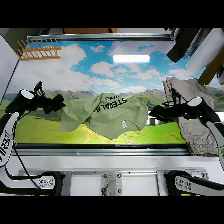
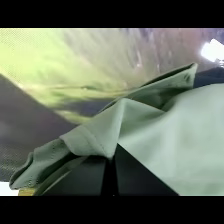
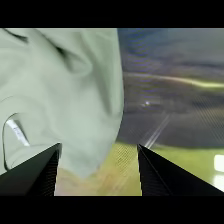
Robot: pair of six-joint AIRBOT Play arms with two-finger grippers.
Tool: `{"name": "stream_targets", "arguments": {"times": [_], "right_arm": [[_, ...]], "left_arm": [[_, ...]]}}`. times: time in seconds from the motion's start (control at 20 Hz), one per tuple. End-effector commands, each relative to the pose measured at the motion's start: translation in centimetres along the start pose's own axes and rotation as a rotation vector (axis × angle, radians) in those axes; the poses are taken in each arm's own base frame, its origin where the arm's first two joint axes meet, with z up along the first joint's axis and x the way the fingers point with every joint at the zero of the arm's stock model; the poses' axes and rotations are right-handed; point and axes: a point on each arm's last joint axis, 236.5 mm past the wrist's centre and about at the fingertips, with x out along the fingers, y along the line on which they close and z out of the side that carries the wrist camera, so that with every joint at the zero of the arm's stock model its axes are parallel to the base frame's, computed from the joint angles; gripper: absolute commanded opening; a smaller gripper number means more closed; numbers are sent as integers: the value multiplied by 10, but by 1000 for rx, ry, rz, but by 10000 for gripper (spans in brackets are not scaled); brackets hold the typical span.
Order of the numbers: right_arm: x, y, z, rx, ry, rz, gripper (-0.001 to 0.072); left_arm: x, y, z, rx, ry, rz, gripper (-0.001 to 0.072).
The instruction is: Fold the clothes and pants, and hang the long-sleeved shirts on hangers.
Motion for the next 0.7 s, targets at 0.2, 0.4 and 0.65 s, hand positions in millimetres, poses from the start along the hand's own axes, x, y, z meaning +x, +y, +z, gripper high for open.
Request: {"name": "stream_targets", "arguments": {"times": [0.2,0.4,0.65], "right_arm": [[61,13,-7,-10,42,-7,381],[15,42,31,-147,-35,16,21],[-211,139,119,-458,-481,-4,20]], "left_arm": [[-4,-3,2,11,-14,-4,7],[-40,-20,20,87,-125,-13,6],[-223,-104,54,352,-520,-33,7]]}}
